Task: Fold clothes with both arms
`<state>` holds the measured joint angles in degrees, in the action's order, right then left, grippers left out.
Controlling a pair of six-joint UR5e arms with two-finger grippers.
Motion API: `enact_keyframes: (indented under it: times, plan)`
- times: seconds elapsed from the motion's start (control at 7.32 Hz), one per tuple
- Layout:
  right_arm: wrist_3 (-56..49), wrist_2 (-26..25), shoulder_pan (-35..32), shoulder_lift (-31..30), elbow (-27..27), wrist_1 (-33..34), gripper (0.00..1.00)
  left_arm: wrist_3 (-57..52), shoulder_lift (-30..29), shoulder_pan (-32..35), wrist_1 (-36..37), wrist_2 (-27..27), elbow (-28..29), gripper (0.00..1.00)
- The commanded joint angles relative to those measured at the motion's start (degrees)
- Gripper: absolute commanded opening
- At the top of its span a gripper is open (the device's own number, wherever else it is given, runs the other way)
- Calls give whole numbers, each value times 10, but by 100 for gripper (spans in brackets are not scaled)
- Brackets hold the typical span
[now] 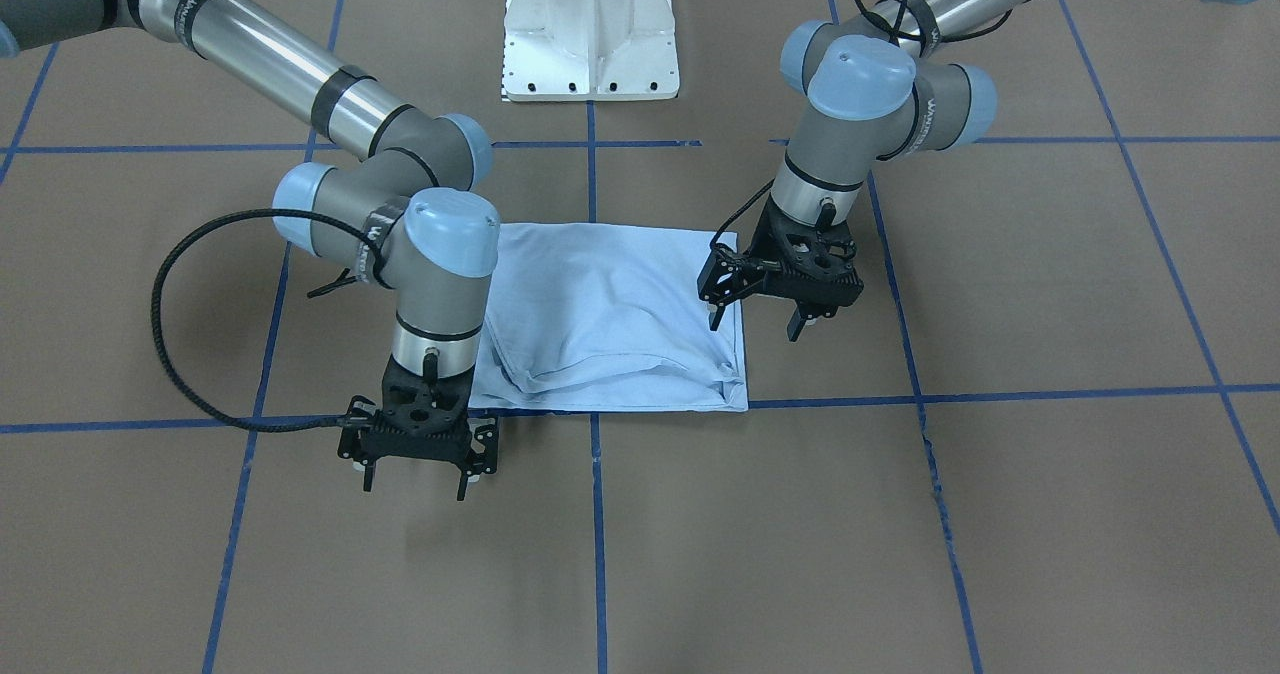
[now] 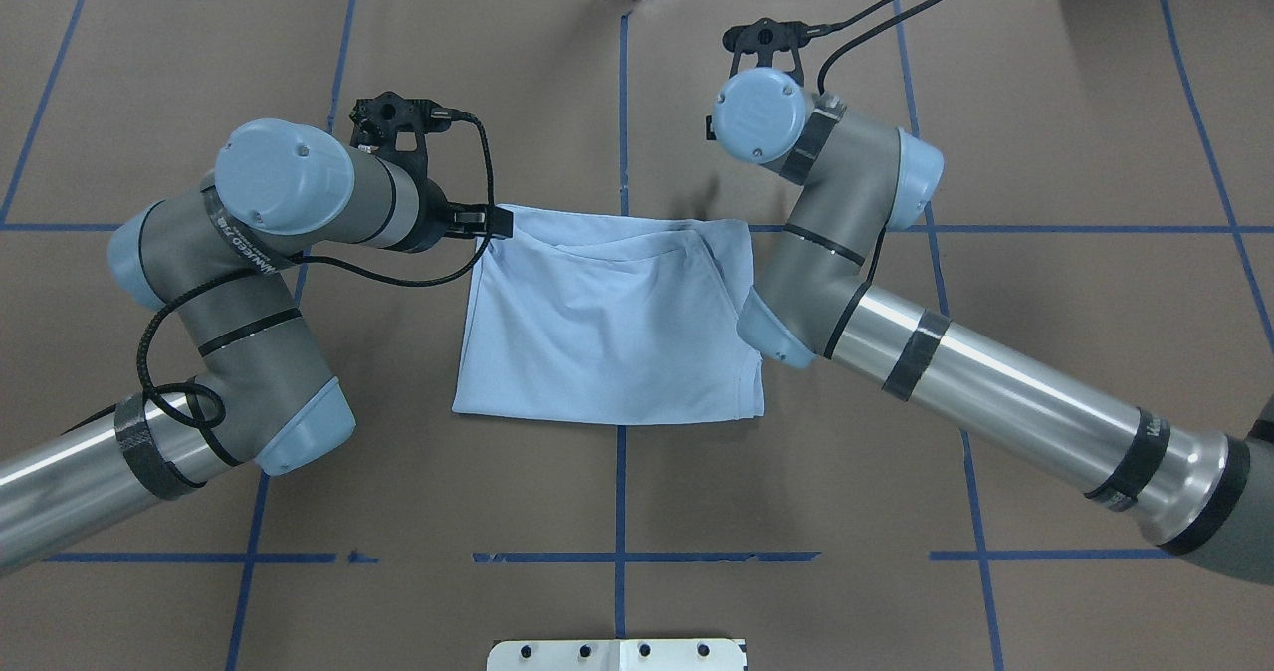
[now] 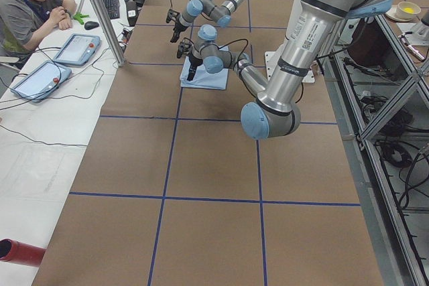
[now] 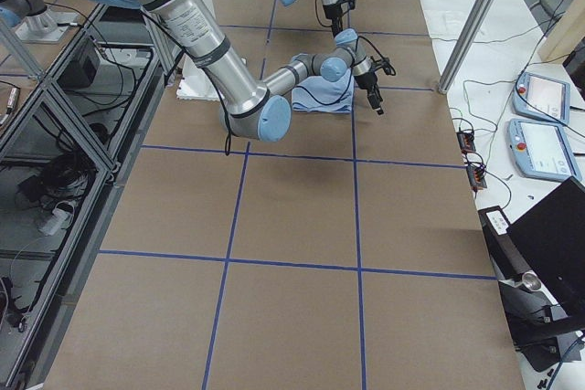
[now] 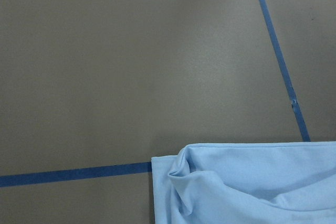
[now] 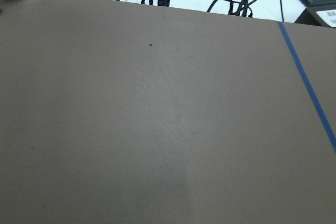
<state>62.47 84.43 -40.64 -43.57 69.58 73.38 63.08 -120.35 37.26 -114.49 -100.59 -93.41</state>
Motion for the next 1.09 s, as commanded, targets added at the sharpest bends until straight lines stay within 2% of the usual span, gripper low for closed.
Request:
enact_keyframes:
  times: [0.0,0.27,0.55,0.68,0.82,0.96]
  plan:
    - [-1,112,-32,4,2,-48,100,6,-16,-16,6,3,42,100]
    - [0,113,-31,2,13,-47,100,35,-51,-45,7,44,86,100]
    - [0,113,-30,1,13,-47,100,35,-57,-54,7,45,95,100]
    - [0,113,-30,1,13,-47,100,35,-80,-54,7,47,128,100]
    - [-1,113,-30,1,13,-47,100,35,-101,-49,1,71,162,100]
    - [-1,113,-30,0,13,-47,100,35,-107,-31,-1,73,174,100]
